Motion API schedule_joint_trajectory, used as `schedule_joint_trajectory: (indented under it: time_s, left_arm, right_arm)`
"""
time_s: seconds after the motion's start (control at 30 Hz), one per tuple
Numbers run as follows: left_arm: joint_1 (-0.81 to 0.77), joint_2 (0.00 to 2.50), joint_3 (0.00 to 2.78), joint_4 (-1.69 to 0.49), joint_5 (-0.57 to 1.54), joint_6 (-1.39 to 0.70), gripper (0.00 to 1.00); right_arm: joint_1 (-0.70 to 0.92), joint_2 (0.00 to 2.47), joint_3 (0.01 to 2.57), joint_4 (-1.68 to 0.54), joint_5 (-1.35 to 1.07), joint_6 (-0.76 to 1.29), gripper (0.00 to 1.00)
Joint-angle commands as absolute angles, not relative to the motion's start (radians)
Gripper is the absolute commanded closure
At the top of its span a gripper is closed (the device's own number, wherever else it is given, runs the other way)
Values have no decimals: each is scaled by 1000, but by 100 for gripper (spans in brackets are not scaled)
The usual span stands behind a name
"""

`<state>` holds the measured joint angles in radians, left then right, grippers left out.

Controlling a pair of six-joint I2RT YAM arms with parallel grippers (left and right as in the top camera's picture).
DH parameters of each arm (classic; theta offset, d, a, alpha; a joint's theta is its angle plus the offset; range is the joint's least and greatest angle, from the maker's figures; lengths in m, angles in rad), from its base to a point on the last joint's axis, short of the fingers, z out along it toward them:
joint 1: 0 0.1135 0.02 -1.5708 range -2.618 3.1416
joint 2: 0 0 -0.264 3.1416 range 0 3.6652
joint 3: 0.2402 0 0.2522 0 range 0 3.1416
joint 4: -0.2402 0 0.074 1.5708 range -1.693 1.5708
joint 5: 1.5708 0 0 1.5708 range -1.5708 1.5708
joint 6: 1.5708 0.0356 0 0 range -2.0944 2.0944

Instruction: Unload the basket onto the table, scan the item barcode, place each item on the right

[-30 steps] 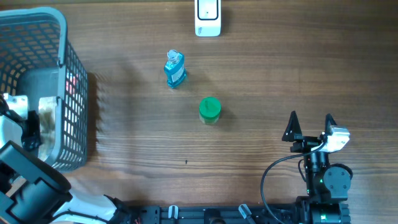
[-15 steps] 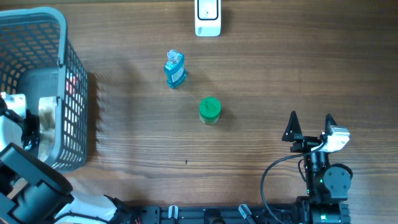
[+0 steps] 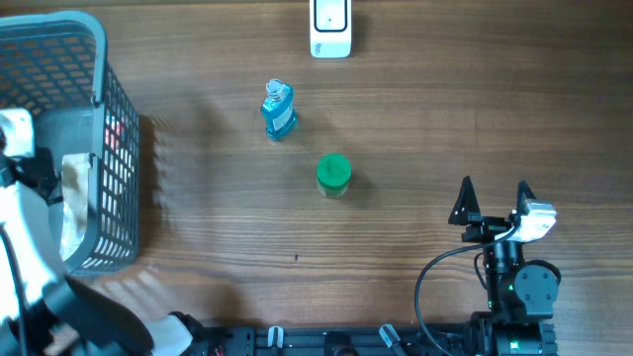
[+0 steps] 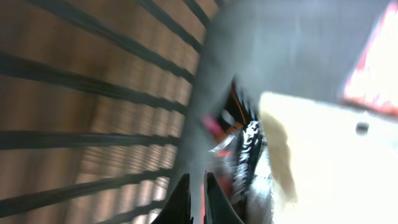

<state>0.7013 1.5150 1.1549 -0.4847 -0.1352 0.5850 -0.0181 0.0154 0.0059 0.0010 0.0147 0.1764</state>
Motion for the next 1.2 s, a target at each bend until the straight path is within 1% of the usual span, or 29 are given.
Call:
schedule_joint_trajectory:
  time_s: [0.0, 0.17, 0.3, 0.33, 0.37, 0.4, 0.43, 0.5, 0.9, 0.97, 1.0, 1.07, 1.13, 1.17]
  left_arm:
    - [701, 1389, 1227, -479, -110, 459, 96]
    - [701, 1250, 1263, -485, 12, 410, 96]
    - [706, 1169, 1262, -501, 26, 410, 96]
    - [710, 1165, 1262, -516, 27, 410, 95]
    - [714, 1165, 1262, -537, 27, 410, 64]
    - [715, 1182, 1262, -580, 27, 410, 6]
    - [715, 1192, 1261, -585, 27, 410, 2]
    - [715, 1226, 1261, -594, 48, 410, 0]
    - [719, 1517, 1261, -572, 51, 421, 0]
    - [725, 1564, 1261, -565, 22, 429, 2]
    - [728, 1598, 1261, -578, -6, 453, 6]
    - [735, 1649, 1261, -609, -42, 502, 9]
    - [743, 1694, 1261, -619, -63, 517, 9]
    - [747, 1708, 1261, -619, -70, 517, 8]
  right_arm:
    - [-14, 7, 5, 6, -1, 159, 0]
    - [-14, 7, 5, 6, -1, 159, 0]
    - [-14, 7, 5, 6, -1, 159, 0]
    - [-14, 7, 5, 6, -1, 159, 0]
    - [-14, 7, 5, 6, -1, 159, 0]
    - [-14, 7, 5, 6, -1, 159, 0]
    - [-14, 7, 5, 6, -1, 159, 0]
    - [-14, 7, 5, 6, -1, 159, 0]
    - [-14, 7, 5, 6, -1, 159, 0]
    - [-14, 7, 5, 6, -1, 159, 0]
    - [-14, 7, 5, 6, -1, 159, 0]
    - [-14, 7, 5, 6, -1, 159, 0]
    - [-14, 7, 5, 6, -1, 159, 0]
    - [-14, 7, 5, 6, -1, 159, 0]
